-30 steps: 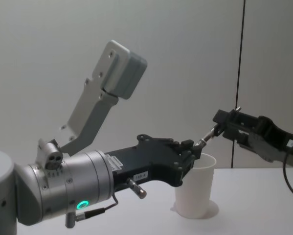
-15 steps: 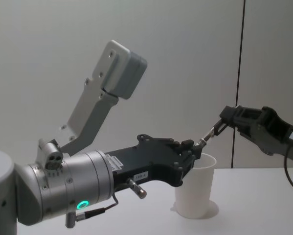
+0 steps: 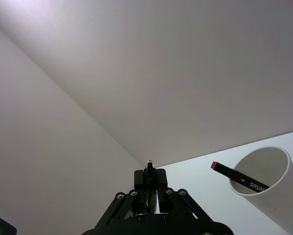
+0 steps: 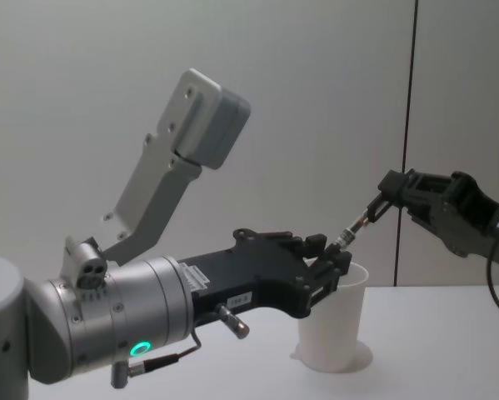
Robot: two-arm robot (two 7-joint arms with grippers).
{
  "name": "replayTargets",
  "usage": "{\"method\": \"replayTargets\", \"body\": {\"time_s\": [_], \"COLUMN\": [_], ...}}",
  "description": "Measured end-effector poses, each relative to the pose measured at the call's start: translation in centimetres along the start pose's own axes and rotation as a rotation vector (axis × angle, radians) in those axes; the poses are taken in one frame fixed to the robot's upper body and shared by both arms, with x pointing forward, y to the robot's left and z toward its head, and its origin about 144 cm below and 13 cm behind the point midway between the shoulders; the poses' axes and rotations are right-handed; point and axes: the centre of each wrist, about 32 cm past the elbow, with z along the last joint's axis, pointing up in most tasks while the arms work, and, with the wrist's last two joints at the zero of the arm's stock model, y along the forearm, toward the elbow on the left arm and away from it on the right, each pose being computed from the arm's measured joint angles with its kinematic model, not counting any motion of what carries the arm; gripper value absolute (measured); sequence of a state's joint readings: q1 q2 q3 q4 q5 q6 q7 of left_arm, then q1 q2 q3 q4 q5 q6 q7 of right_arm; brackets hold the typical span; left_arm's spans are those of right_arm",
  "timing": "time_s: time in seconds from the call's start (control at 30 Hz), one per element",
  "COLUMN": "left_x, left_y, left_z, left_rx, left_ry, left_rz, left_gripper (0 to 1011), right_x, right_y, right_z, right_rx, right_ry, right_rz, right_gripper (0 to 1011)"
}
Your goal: Place the pen into the pen holder.
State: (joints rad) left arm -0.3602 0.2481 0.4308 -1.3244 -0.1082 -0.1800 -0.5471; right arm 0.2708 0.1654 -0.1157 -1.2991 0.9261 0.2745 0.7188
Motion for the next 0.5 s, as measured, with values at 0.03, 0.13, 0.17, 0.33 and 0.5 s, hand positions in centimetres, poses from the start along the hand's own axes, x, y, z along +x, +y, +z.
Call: {"method": "replayTargets", "body": {"time_s": [0.03,0.13,0.17,0.33,0.5], "left_x": [0.00,0.00,0.00,0.00,0.00], "left_y": [0.00,-0.01,-0.01,-0.01,-0.01], "left_z": [0.00,0.00,0.00,0.00,0.00], "left_rx": [0.000,0.000,0.000,0.000,0.000], "left_ry": [0.000,0.000,0.000,0.000,0.001], "left_rz": [0.000,0.000,0.000,0.000,0.000], "left_gripper": [315,403,460,604,768], "right_x": [-0.02,-0.03,-0.04,-0.04,0.01], "right_y": [0.00,0.00,0.00,0.00,0.08], "right_z": [0.01,0.04,0.06,0.28,0.84], "right_rx": [0.000,0.001,0.001,-0.001,-0.007], "right_ry": [-0.001,-0.004,-0.007,-0.032,-0.087], "right_rz": [0.000,-0.002,-0.002,-0.005,-0.005], "right_gripper": [137,137,137,137,137]}}
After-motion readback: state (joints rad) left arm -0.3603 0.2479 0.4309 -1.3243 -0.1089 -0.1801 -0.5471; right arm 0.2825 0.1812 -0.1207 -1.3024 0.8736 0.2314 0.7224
